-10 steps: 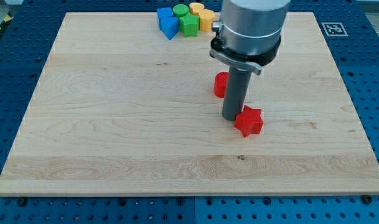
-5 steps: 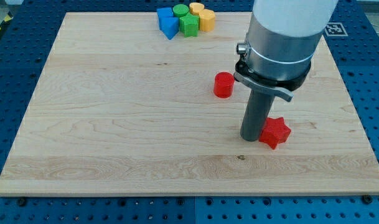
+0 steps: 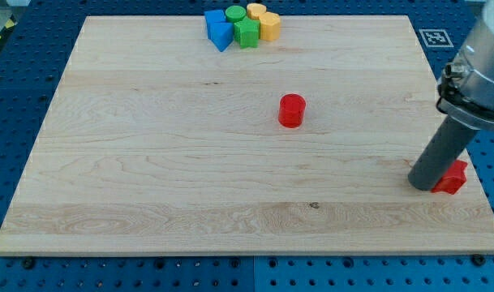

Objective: Move the red star to the bottom right of the board

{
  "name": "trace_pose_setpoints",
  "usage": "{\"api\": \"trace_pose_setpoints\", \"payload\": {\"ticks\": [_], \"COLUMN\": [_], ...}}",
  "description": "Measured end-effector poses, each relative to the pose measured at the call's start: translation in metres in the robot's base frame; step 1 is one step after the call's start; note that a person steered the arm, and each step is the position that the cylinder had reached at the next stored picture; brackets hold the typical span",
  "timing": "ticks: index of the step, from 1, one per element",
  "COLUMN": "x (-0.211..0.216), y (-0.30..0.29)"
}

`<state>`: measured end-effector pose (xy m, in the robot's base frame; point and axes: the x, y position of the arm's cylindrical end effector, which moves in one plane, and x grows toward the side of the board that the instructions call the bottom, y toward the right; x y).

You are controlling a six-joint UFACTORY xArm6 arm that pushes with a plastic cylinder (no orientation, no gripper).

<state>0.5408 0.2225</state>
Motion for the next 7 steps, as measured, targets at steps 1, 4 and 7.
{"api": "trace_pose_setpoints", "payload": {"ticks": [1, 4, 7], "x": [0.000, -0.014, -0.094], "y": [0.001, -0.123, -0.227]}}
